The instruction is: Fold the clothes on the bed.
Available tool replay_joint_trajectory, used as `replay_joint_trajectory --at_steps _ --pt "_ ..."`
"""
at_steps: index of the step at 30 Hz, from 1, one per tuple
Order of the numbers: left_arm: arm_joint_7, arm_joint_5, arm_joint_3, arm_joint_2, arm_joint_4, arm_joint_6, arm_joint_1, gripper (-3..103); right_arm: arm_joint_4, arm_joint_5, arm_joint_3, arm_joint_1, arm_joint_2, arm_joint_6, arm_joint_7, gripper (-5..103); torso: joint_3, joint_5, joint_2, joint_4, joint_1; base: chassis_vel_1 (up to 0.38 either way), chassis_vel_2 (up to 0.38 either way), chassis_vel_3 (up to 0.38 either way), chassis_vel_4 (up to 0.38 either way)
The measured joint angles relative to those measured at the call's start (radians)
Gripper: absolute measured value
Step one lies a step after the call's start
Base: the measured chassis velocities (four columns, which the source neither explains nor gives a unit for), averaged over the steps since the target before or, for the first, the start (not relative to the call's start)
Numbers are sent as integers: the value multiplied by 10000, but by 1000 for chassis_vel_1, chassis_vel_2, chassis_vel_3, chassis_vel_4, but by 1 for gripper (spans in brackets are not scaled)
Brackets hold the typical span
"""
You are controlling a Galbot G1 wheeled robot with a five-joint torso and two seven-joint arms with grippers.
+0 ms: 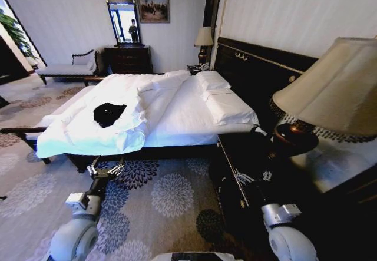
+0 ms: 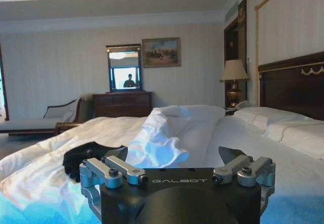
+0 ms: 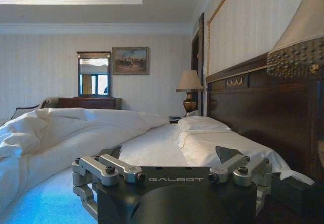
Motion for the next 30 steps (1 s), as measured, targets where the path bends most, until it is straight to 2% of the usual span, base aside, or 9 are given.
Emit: replay_joint_trajectory --at_steps 30 --pt "68 118 122 -70 116 -415 111 100 -85 -70 -54 62 113 11 -44 100 0 -1 0 -1 -1 -134 117 124 -135"
